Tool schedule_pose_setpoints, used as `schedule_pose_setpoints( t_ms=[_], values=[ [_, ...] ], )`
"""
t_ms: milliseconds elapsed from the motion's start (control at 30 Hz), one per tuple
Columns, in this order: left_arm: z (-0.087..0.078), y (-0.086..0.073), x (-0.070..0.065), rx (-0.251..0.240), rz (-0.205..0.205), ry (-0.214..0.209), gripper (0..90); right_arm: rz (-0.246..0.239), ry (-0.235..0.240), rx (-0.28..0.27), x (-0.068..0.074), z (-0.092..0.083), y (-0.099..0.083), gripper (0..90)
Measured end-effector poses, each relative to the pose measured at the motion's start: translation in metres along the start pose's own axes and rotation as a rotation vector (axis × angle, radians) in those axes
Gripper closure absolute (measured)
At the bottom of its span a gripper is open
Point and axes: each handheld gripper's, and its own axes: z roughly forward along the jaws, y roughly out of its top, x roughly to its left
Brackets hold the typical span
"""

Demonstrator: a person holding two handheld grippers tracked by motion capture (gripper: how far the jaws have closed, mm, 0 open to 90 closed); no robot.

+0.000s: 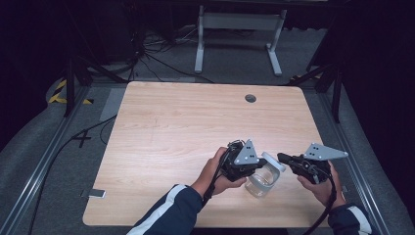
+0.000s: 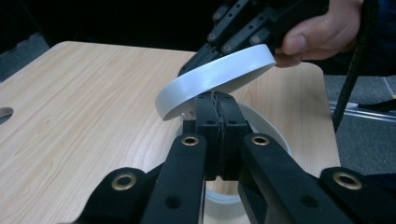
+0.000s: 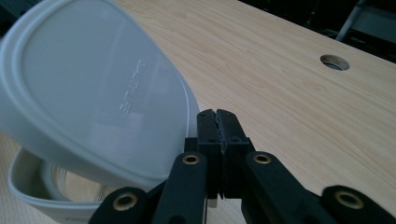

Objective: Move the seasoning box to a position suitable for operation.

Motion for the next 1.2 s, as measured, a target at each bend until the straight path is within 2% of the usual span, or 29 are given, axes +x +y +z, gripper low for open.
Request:
schedule_pose_setpoints(
  t_ms=[300,367,400,533,567,600,633,733,1067,1100,1200],
  values=[
    [0.012,0.020,0.007,0.024,0.025,0.017,88.6,0.001,-0.009,0.015,-0.004,-0.003,-0.005,89.2],
    [0.016,0.022,0.009,0.032,0.031,0.014,88.0,0.003,-0.014,0.022,-0.005,-0.003,-0.007,89.1],
    [0.019,0.023,0.009,0.033,0.021,0.017,87.8,0.004,-0.013,0.026,-0.006,-0.004,-0.007,89.1],
    [0.026,0.026,0.013,0.042,0.019,0.023,87.3,0.005,-0.028,0.030,-0.008,-0.006,-0.010,89.0],
    [0.027,0.026,0.014,0.047,0.025,0.025,87.4,0.011,-0.030,0.030,-0.008,-0.006,-0.011,89.0],
    [0.028,0.026,0.013,0.039,0.011,0.024,87.3,0.013,-0.032,0.031,-0.009,-0.007,-0.012,89.0],
    [0.029,0.027,0.013,0.046,0.022,0.021,87.3,0.012,-0.033,0.031,-0.009,-0.007,-0.012,89.0],
    [0.029,0.027,0.013,0.040,0.020,0.017,87.1,0.008,-0.034,0.033,-0.009,-0.008,-0.013,88.9],
    [0.005,0.016,0.013,0.048,0.028,0.045,85.2,-0.005,-0.057,0.043,-0.010,-0.014,-0.018,87.4],
    [0.001,0.014,0.013,0.061,0.047,0.048,85.0,-0.009,-0.062,0.043,-0.009,-0.014,-0.019,87.2],
    [-0.010,0.007,0.012,0.076,0.052,0.068,83.5,-0.014,-0.071,0.042,-0.009,-0.019,-0.022,86.1]
  ],
)
